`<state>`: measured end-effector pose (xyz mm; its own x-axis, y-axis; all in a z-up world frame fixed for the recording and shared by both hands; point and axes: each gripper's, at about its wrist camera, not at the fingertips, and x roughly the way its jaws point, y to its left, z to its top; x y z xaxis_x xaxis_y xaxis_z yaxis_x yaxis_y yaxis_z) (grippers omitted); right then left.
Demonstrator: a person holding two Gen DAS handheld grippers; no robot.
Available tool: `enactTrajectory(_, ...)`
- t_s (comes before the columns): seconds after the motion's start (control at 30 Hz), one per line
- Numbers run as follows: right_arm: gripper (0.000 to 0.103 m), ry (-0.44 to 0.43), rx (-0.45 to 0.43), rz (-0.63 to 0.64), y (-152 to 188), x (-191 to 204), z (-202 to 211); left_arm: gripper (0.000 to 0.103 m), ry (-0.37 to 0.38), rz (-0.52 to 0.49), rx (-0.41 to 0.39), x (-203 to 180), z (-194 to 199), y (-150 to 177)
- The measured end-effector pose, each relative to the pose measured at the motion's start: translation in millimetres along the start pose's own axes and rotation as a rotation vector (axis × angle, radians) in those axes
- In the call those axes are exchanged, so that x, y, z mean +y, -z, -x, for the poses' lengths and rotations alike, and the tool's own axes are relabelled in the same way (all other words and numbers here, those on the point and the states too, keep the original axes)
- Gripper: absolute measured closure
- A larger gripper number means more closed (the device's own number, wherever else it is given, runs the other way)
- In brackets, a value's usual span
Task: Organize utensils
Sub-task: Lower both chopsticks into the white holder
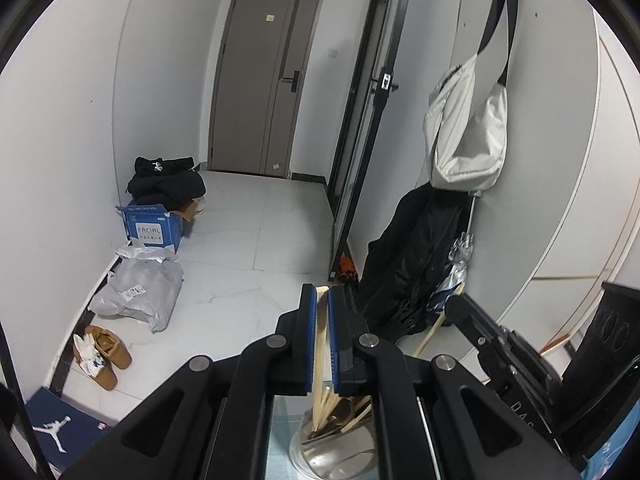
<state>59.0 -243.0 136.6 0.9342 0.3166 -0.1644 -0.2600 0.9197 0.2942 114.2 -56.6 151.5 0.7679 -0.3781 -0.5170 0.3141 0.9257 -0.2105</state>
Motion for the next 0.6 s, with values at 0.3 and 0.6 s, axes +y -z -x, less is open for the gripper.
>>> enactTrajectory(0.3, 0.099, -0.001, 0.033, 0.02, 17.2, -6.6, -23.5, 0.101, 0.006, -0.06, 0.062, -2.1, -20.4, 6.0)
enactTrajectory(0.6, 0.099, -0.048, 0.072, 0.065, 36.0, -3.4, -23.5, 0.101, 0.014, -0.118, 0.116, -5.9, -27.5, 16.8)
